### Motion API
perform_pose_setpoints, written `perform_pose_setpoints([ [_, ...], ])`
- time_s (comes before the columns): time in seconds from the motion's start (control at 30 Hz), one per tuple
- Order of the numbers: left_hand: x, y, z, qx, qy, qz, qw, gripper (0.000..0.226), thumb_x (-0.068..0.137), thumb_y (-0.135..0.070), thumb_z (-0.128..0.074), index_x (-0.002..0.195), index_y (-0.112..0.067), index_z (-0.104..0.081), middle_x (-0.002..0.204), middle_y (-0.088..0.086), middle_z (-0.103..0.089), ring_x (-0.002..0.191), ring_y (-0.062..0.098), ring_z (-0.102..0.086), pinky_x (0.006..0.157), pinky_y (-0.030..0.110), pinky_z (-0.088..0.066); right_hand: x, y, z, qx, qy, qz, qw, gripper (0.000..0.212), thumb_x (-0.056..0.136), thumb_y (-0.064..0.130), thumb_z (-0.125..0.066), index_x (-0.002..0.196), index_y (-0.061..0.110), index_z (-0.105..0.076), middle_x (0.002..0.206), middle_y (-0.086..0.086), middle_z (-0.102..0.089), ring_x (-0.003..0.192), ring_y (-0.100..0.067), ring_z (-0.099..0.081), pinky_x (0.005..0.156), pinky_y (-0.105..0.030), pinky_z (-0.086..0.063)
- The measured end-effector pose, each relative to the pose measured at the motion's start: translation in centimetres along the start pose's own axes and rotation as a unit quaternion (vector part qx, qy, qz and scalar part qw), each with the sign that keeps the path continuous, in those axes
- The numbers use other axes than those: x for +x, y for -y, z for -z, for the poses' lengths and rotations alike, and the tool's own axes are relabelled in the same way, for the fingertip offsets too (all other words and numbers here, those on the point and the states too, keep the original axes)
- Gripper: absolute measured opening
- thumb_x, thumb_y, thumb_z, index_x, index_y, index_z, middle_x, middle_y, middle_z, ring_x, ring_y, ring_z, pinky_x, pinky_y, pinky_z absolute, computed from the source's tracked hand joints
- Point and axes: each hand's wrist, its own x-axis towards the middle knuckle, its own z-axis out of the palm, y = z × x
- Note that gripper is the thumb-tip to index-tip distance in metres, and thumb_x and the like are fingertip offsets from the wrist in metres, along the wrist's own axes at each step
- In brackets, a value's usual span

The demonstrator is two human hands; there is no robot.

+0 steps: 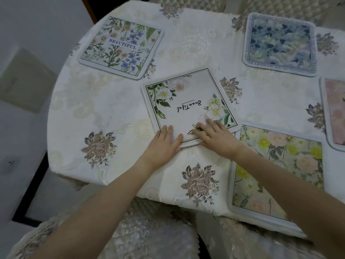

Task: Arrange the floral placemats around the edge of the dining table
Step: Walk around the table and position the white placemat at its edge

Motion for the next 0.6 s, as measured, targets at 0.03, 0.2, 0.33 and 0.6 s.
perform_pose_setpoints([
  [0.03, 0.0, 0.1, 0.2, 0.004, 0.008, -0.008, 1.000, 0.051, 0.101, -0.038, -0.021, 0.145, -0.013, -0.015, 0.149, 0.036, -0.012, 0.138, 0.050, -0.012, 0.115, 0.053, -0.017, -0.2, -0.4, -0.1, -0.016, 0.009, 0.015, 1.000, 0.072, 0.095, 0.012, -0.048, 0.151, 0.019, -0.002, 0.159, -0.015, -0.011, 0.144, -0.045, -0.008, 0.115, -0.058, -0.014],
  [0.2, -0.3, 0.5, 0.7, 0.023, 0.052, -0.032, 0.998, 0.054, 0.099, -0.006, -0.024, 0.148, -0.009, -0.001, 0.152, 0.034, -0.002, 0.141, 0.048, -0.001, 0.116, 0.047, -0.008, -0.5, -0.5, -0.7, -0.057, 0.025, 0.013, 0.998, 0.072, 0.091, -0.011, -0.032, 0.146, 0.003, 0.013, 0.158, -0.024, -0.002, 0.142, -0.050, 0.001, 0.115, -0.058, -0.003],
  [0.33, -1.8, 1.6, 0.7, 0.014, 0.045, -0.029, 0.998, 0.054, 0.099, -0.005, -0.024, 0.148, -0.009, 0.000, 0.154, 0.028, -0.001, 0.143, 0.040, 0.000, 0.117, 0.041, -0.002, -0.8, 2.5, -0.5, -0.021, 0.025, -0.011, 0.999, 0.076, 0.082, -0.019, -0.026, 0.148, 0.002, 0.007, 0.157, -0.026, -0.004, 0.142, -0.050, 0.000, 0.115, -0.061, -0.005],
  [0.6, -6.2, 6.2, 0.0, 0.035, 0.050, -0.056, 0.997, 0.054, 0.099, -0.006, -0.021, 0.148, -0.012, 0.000, 0.155, 0.025, -0.001, 0.144, 0.036, 0.000, 0.119, 0.039, -0.002, -0.8, 11.3, -0.5, 0.065, 0.022, -0.086, 0.994, 0.089, 0.083, -0.011, -0.047, 0.149, 0.009, 0.010, 0.158, -0.022, 0.002, 0.143, -0.048, 0.007, 0.113, -0.063, 0.001],
])
